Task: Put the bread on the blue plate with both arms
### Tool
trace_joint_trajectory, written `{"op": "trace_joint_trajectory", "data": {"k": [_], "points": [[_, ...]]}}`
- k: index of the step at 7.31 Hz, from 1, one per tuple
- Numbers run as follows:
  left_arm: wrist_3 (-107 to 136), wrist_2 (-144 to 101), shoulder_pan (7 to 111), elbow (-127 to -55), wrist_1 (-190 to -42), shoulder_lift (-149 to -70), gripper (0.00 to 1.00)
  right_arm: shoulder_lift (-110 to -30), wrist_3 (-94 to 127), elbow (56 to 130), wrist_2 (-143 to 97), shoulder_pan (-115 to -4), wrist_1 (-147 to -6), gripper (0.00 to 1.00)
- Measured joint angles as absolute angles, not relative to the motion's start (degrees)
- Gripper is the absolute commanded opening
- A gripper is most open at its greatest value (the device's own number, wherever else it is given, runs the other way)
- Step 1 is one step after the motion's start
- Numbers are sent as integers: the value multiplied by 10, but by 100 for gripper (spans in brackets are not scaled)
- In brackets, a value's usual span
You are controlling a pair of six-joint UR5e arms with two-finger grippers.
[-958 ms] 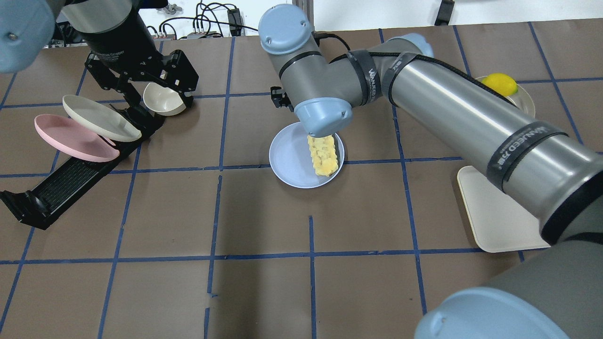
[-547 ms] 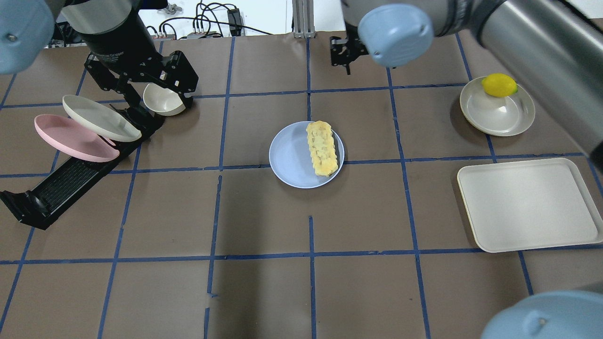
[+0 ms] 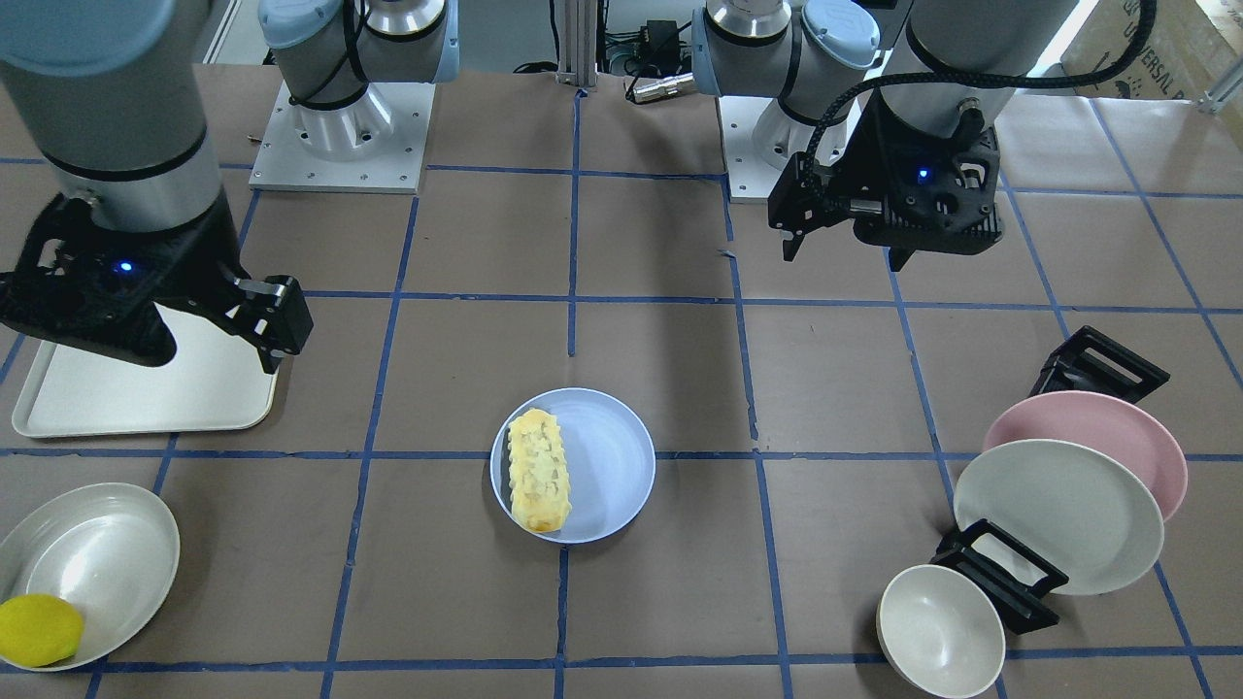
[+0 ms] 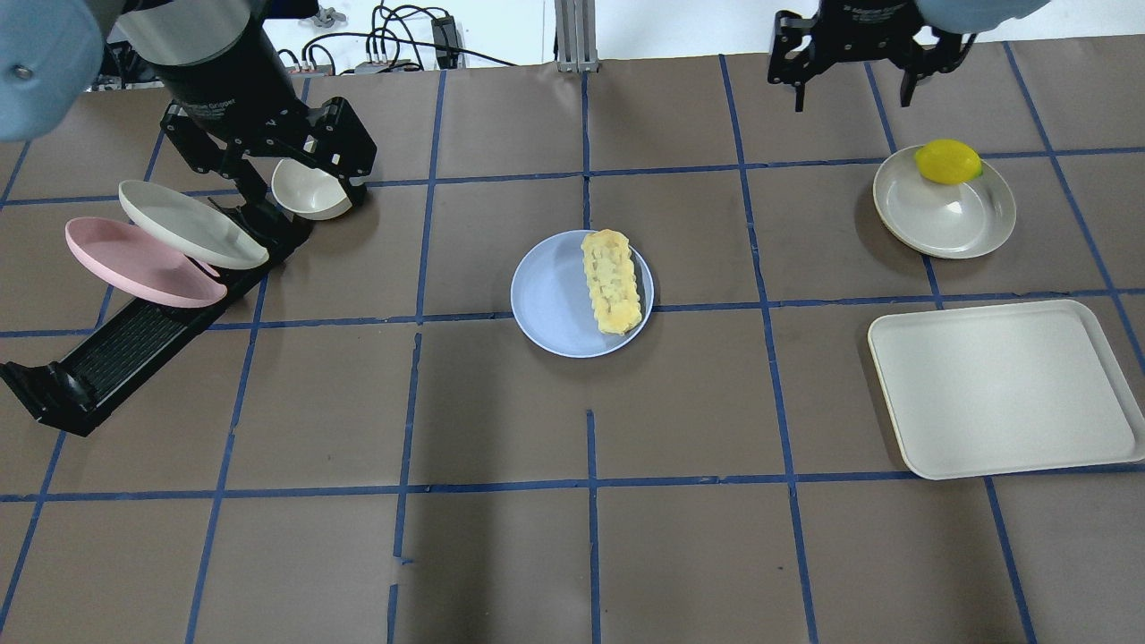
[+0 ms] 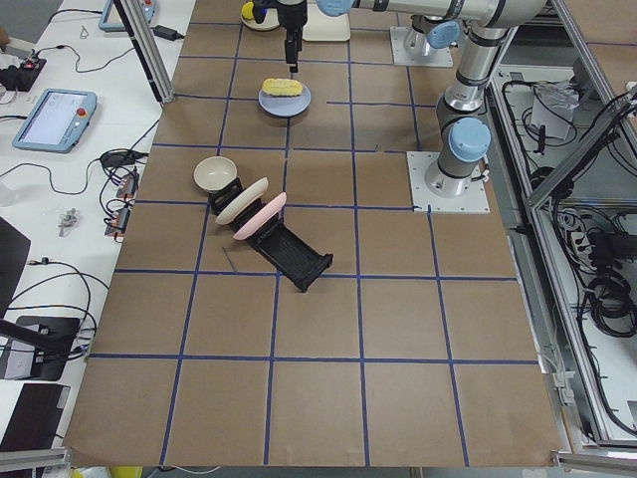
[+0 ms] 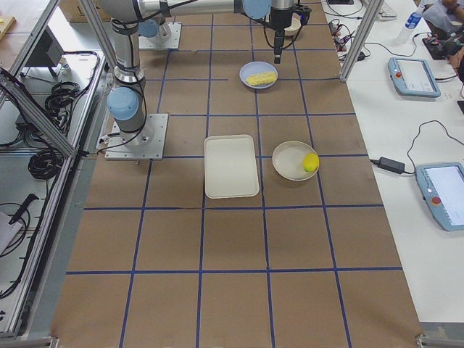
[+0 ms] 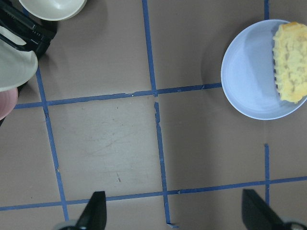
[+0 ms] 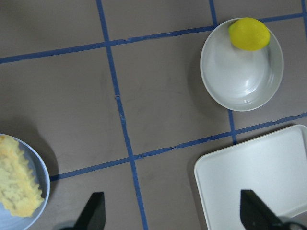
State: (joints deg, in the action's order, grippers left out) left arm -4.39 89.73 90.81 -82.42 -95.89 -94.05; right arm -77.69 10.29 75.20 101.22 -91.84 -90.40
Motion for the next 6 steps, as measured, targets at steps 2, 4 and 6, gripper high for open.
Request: {"op": "trace_joint_trajectory", "data": {"k": [2, 4, 6], "points": [[-44, 897, 909, -824, -959, -940, 100, -829, 54, 801, 963, -898, -890, 94], [-44, 897, 909, -825, -959, -940, 100, -889, 60, 864, 928, -895, -883, 95], [-44, 897, 909, -824, -959, -940, 100, -908, 68, 880, 918, -897, -886, 95]]}}
